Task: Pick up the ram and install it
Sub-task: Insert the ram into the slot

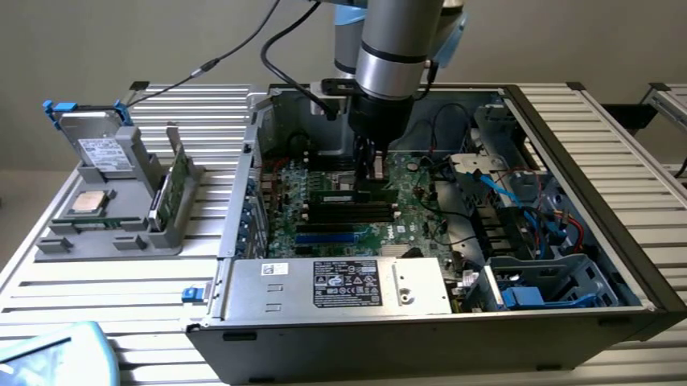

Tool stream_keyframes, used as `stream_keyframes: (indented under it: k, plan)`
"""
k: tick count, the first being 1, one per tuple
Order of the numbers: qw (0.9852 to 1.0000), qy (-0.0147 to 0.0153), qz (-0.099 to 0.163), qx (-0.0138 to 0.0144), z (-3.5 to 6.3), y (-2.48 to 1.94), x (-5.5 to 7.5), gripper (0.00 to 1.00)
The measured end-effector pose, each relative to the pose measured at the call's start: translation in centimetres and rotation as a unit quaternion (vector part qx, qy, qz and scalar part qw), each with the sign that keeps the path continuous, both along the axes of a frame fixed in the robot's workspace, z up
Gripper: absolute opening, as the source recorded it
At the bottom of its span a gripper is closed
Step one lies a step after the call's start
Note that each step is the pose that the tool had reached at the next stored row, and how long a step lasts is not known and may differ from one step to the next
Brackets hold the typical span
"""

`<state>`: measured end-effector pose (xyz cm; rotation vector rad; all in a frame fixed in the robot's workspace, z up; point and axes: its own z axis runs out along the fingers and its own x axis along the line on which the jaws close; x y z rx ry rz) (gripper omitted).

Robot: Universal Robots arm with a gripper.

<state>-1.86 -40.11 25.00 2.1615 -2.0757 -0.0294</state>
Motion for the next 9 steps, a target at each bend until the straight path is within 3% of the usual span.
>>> stream_keyframes:
  k: [5, 9]
  plan:
    - [1.0000, -0.0003, 0.004, -0.0022, -0.79, 0.01, 0.0, 0.14]
    - [1.0000, -0.0002, 0.005, -0.0024, -1.52, 0.01, -0.1, 0.14]
